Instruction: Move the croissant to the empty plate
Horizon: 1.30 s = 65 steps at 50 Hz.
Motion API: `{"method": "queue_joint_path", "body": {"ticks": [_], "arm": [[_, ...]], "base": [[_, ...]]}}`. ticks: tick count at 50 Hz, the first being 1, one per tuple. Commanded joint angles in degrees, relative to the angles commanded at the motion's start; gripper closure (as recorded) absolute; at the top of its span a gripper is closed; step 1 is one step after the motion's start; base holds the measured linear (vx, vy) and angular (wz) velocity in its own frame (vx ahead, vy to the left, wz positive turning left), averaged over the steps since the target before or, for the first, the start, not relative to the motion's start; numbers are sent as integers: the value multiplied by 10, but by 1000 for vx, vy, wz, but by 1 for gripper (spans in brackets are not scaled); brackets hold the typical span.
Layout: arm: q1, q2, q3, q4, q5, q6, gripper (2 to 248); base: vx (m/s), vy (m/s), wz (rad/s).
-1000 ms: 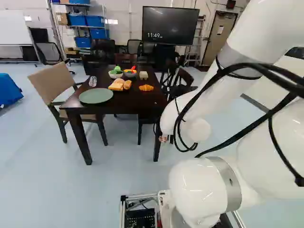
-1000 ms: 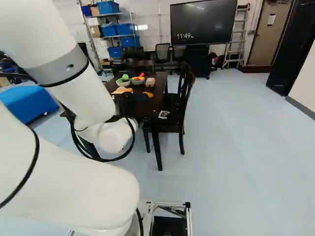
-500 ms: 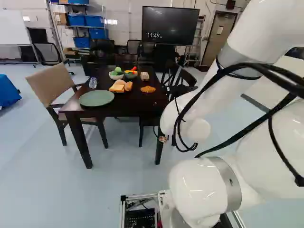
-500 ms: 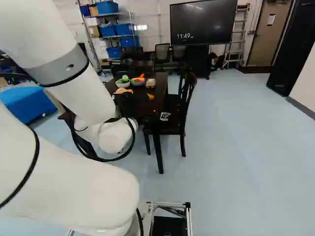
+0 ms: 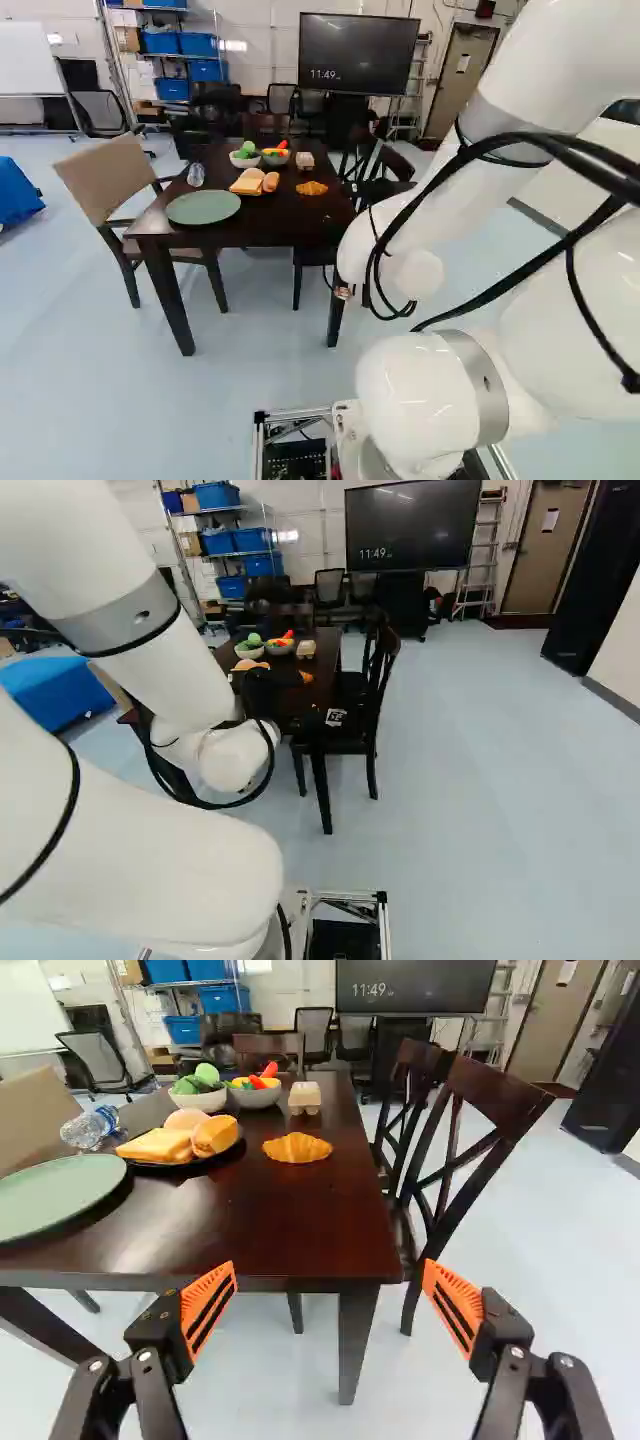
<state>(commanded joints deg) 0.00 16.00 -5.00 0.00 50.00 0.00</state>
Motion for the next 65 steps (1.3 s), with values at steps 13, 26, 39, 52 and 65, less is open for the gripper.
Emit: {"method": "queue_joint_path", "body": {"ticks": [13, 26, 39, 52, 65], "arm": [[0, 0, 0, 0, 0, 0, 3], [0, 0, 0, 0, 0, 0, 3], [0, 0, 0, 0, 0, 0, 3], [0, 0, 0, 0, 0, 0, 3], [0, 0, 0, 0, 0, 0, 3]], "base": [[24, 0, -2], [53, 1, -4], [66, -1, -6], [76, -2, -14], [68, 27, -12]]}}
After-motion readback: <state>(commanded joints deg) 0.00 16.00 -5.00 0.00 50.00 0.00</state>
